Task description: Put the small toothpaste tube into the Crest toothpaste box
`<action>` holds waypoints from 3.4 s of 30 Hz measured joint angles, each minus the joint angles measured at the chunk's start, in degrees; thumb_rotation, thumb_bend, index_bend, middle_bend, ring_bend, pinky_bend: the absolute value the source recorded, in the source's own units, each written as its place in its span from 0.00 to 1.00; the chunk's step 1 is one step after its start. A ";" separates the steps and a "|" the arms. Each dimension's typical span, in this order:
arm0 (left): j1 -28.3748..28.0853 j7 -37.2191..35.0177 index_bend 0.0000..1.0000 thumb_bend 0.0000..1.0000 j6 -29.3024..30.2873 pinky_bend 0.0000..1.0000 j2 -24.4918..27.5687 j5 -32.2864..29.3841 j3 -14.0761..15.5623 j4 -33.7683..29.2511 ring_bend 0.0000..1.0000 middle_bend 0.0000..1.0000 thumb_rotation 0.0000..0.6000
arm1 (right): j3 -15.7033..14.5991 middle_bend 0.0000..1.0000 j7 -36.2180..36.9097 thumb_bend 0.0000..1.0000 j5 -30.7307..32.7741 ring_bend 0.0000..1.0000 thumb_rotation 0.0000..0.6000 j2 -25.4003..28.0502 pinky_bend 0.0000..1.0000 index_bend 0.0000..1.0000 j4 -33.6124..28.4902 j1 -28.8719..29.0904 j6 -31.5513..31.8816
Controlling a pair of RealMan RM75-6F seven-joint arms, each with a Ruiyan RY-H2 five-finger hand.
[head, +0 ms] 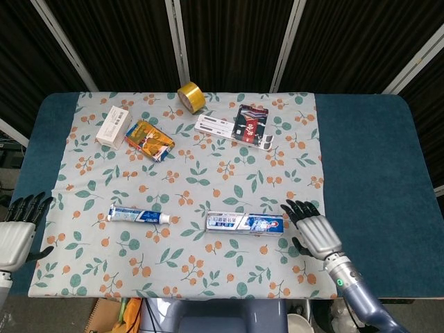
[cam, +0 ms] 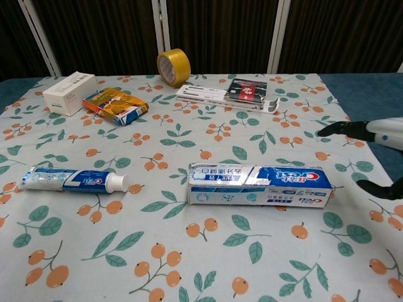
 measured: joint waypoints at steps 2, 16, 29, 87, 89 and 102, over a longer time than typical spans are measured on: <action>-0.17 -0.23 0.00 0.03 -0.48 0.02 0.02 -0.42 -0.06 0.03 0.00 0.00 1.00 | 0.70 0.08 -3.04 0.47 3.53 0.08 1.00 -2.57 0.07 0.00 0.08 1.69 -0.55; -0.46 -1.31 0.00 0.03 -1.19 0.02 0.43 -0.90 -0.03 -0.37 0.00 0.00 1.00 | 1.23 0.14 -12.64 0.47 15.26 0.14 1.00 -15.49 0.08 0.02 4.46 7.59 1.93; -0.45 -1.47 0.00 0.03 -1.14 0.02 0.47 -1.31 -0.09 -0.71 0.00 0.00 1.00 | -0.91 0.56 -12.66 0.47 14.72 0.58 1.00 -19.78 0.45 0.45 7.82 7.86 5.85; -26.17 26.33 0.36 0.13 -24.14 0.37 -18.50 -23.11 -3.55 3.79 0.38 0.37 1.00 | -2.82 0.56 10.12 0.47 -6.31 0.58 1.00 -2.13 0.45 0.45 -5.97 -0.23 13.72; -26.19 25.91 0.37 0.16 -23.31 0.38 -19.54 -21.88 -3.30 4.98 0.40 0.39 1.00 | -2.72 0.56 10.31 0.47 -6.37 0.58 1.00 -2.06 0.45 0.45 -6.02 -0.30 13.74; -26.23 24.39 0.63 0.50 -21.06 0.57 -21.28 -20.23 -2.45 6.58 0.64 0.67 1.00 | -2.41 0.56 11.08 0.47 -6.35 0.58 1.00 -1.50 0.45 0.45 -6.51 -0.71 13.66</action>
